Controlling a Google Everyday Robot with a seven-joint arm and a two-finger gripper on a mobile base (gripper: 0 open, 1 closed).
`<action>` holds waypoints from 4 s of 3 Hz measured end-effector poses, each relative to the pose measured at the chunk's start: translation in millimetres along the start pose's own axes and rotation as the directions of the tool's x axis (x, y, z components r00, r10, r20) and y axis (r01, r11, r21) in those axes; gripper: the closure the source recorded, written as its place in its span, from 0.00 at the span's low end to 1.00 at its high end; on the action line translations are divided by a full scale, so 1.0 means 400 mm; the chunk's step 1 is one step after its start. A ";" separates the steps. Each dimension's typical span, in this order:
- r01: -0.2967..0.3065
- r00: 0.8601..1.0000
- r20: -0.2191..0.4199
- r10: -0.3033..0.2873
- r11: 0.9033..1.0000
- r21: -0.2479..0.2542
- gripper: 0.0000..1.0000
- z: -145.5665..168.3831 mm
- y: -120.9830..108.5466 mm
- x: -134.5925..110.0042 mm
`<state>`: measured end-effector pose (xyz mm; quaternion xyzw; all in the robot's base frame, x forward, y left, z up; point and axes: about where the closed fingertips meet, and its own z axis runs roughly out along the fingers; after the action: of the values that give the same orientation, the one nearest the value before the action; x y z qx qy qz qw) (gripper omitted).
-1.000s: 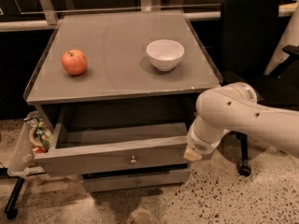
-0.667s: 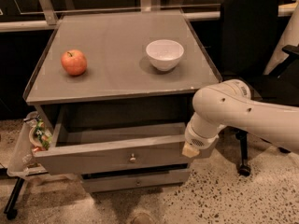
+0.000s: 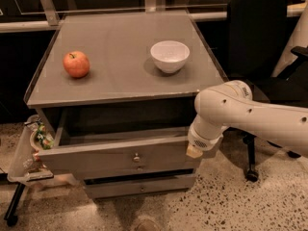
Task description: Close top drawer
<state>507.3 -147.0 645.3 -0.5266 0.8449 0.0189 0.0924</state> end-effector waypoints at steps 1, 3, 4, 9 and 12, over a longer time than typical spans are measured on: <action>0.000 1.000 0.000 0.000 1.000 0.000 0.59 0.000 0.000 0.000; 0.000 1.000 0.000 0.000 1.000 0.000 0.13 0.000 0.000 0.000; 0.000 1.000 0.000 0.000 1.000 0.000 0.00 0.000 0.000 0.000; 0.004 1.000 -0.010 -0.003 1.000 0.026 0.88 0.007 -0.032 -0.019; -0.009 0.999 -0.051 0.014 0.996 0.094 1.00 0.048 -0.123 -0.061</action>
Offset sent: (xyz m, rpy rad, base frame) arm 0.0000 0.0000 0.0000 0.0000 0.0000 0.0000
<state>564.4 -144.7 633.9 -0.5171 0.8500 -0.0334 0.0951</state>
